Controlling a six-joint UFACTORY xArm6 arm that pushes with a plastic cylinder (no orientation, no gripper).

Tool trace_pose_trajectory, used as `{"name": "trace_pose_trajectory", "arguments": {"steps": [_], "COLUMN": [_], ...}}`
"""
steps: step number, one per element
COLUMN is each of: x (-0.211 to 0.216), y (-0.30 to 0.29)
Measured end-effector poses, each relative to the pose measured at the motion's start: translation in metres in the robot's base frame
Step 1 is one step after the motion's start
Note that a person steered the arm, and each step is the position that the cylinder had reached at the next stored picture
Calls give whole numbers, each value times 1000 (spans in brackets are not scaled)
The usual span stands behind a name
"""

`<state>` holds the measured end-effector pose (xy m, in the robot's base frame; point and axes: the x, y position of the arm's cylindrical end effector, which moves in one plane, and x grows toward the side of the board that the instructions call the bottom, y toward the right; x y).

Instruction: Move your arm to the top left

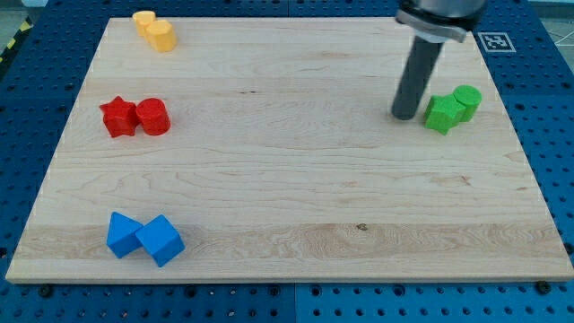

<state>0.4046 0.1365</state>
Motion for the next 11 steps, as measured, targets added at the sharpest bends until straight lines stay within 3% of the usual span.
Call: {"name": "trace_pose_trajectory", "arguments": {"steps": [2, 3, 4, 6, 8, 9, 11], "x": [-4, -42, -55, -67, -127, -164, -175], "y": [-26, -48, -106, -284, -440, -438, -419]}}
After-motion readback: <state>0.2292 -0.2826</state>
